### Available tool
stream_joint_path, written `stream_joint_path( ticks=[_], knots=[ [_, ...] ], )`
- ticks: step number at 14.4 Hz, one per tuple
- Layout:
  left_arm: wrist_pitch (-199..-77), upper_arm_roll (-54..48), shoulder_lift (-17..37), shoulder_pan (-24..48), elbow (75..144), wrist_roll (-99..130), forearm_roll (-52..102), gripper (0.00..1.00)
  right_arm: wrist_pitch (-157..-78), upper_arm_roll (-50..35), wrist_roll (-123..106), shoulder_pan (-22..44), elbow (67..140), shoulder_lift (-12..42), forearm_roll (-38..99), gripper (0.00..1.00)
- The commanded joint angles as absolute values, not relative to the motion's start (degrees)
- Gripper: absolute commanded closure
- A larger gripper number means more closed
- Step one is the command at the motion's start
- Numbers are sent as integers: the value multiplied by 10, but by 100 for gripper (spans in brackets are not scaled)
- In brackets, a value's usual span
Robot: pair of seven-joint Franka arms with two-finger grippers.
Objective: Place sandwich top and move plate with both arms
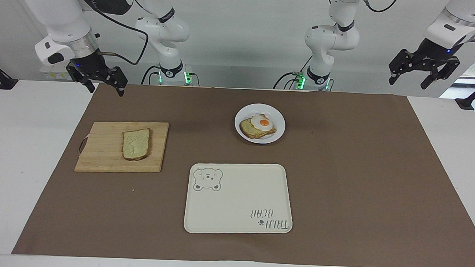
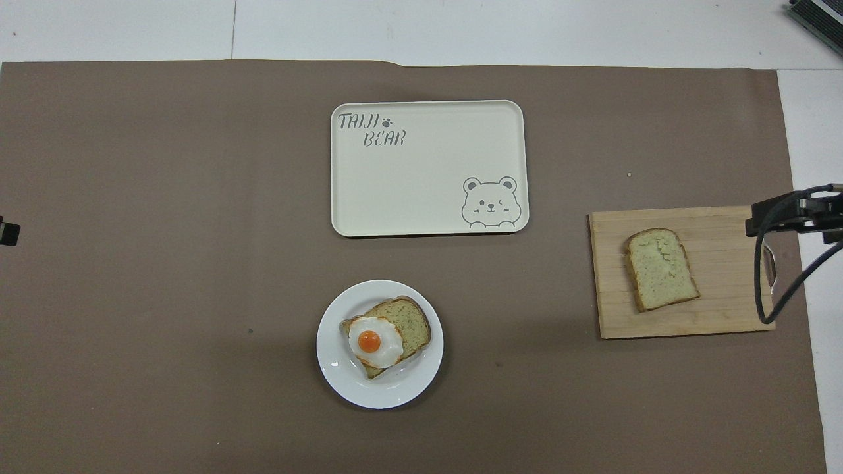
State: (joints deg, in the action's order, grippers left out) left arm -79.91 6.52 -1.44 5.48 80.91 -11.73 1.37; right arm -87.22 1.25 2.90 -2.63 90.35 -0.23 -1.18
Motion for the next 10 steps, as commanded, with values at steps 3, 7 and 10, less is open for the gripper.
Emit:
stream_joint_path(
  ticks=[3, 7, 10],
  knots=[
    [-792, 62, -20, 49, 810, -116, 20, 0, -860, 13, 16, -31, 897, -4, -4, 0],
    [-791, 62, -20, 48, 810, -114, 20, 0, -863, 12, 16, -31, 899, -5, -5, 0],
    [-791, 62, -20, 48, 810, -114, 20, 0, -863, 12, 16, -31, 902, -8, -5, 0]
  ],
)
